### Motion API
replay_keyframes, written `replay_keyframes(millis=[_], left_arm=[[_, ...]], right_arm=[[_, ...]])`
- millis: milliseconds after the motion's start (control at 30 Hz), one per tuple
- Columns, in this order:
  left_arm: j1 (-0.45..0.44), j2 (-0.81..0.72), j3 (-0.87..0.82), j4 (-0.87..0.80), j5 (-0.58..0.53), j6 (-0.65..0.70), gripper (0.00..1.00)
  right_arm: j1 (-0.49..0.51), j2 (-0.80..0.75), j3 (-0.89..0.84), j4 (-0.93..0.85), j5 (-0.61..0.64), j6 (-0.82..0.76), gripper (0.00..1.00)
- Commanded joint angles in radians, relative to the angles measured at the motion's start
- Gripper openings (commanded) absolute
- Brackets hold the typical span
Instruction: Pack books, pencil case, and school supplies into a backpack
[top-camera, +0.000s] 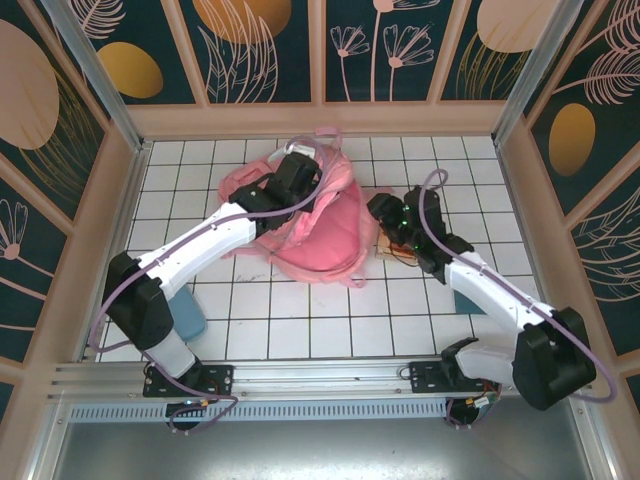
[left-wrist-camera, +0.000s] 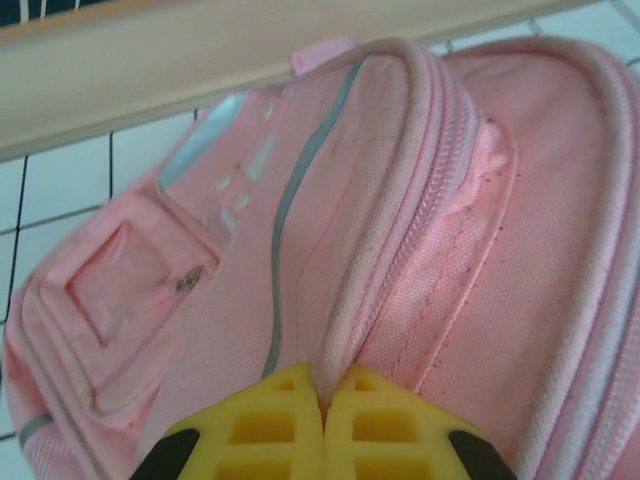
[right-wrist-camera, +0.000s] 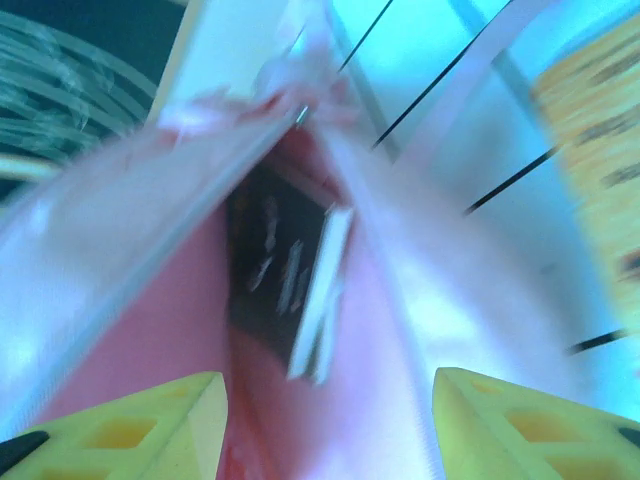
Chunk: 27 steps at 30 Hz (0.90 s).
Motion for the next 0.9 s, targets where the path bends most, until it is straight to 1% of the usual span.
replay_keyframes(millis=[0,33,67,133,167,200,300,367,433,467,533,600,733,867], left_arm=[[0.045,-0.113,-0.088,0.002,-0.096,0.018,0.0],[0.047,-0.13,-0.107,-0.002,-0.063,0.028,0.01],[0.046,-0.144,-0.121,-0.012,-0.014,0.034,0.09],[0.046,-0.16,-0.136,-0.019,0.068,0.016,0.27],[0.047,-0.166,-0.141,-0.017,0.1,0.0,0.42],[0.047,-0.169,-0.14,-0.015,0.127,-0.013,0.52],[0.046,-0.164,-0.124,-0.008,0.17,-0.051,0.66],[0.046,-0.154,-0.111,0.004,0.194,-0.081,0.71],[0.046,-0.138,-0.096,0.015,0.217,-0.115,0.73],[0.047,-0.127,-0.084,0.017,0.225,-0.134,0.73],[0.047,-0.103,-0.066,0.02,0.242,-0.165,0.73],[0.047,-0.078,-0.047,0.023,0.272,-0.189,0.73],[0.045,-0.044,-0.029,0.045,0.336,-0.229,0.71],[0.041,-0.011,-0.027,0.07,0.385,-0.255,0.69]], right_arm=[[-0.074,0.025,0.015,-0.166,0.064,-0.153,0.61],[-0.091,0.049,0.03,-0.182,0.064,-0.19,0.62],[-0.107,0.082,0.051,-0.204,0.064,-0.23,0.64],[-0.124,0.158,0.103,-0.241,0.064,-0.303,0.67],[-0.131,0.195,0.133,-0.263,0.071,-0.34,0.68],[-0.139,0.235,0.158,-0.278,0.088,-0.369,0.7],[-0.17,0.329,0.208,-0.285,0.112,-0.446,0.73],[-0.18,0.399,0.249,-0.284,0.096,-0.497,0.73],[-0.178,0.474,0.3,-0.298,0.064,-0.542,0.69],[-0.179,0.517,0.321,-0.292,0.009,-0.553,0.66],[-0.177,0.57,0.342,-0.278,-0.039,-0.541,0.62],[-0.171,0.604,0.346,-0.268,-0.052,-0.519,0.6],[-0.148,0.603,0.282,-0.262,-0.052,-0.475,0.59],[-0.1,0.537,0.13,-0.256,-0.039,-0.415,0.59]])
